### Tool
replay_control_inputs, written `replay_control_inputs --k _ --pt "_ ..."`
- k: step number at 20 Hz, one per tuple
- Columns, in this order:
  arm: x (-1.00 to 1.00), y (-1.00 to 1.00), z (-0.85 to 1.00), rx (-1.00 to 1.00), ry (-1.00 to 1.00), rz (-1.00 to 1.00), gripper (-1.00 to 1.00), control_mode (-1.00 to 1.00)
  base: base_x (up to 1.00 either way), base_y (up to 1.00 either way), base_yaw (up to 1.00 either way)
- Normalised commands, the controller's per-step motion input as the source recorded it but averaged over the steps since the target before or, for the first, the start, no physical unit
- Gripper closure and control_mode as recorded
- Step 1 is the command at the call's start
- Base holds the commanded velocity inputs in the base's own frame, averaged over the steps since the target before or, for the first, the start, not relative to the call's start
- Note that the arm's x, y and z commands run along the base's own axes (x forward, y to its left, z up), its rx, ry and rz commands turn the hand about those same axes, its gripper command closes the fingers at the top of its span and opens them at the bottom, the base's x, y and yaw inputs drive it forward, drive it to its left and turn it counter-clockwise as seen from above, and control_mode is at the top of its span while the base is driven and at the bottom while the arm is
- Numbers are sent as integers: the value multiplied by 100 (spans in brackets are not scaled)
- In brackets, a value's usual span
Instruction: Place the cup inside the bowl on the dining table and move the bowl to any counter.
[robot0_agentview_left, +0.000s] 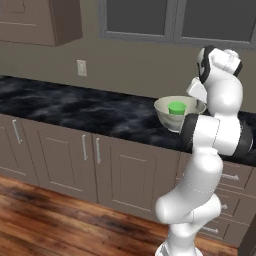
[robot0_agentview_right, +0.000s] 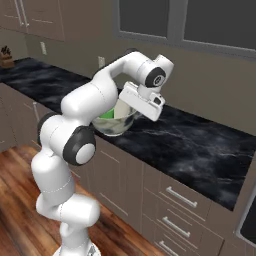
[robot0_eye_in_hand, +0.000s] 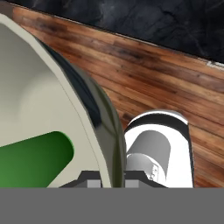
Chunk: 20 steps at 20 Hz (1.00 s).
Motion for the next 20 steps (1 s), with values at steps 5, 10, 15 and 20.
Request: replay_control_inputs --k 5,10,15,20 --pt "0 0 0 0 0 0 100 100 14 48 -18" --pt "0 0 0 0 0 0 100 100 32 62 -12" --pt "0 0 0 0 0 0 100 100 28 37 -15" --pt "0 0 0 0 0 0 100 100 43 -6 -25"
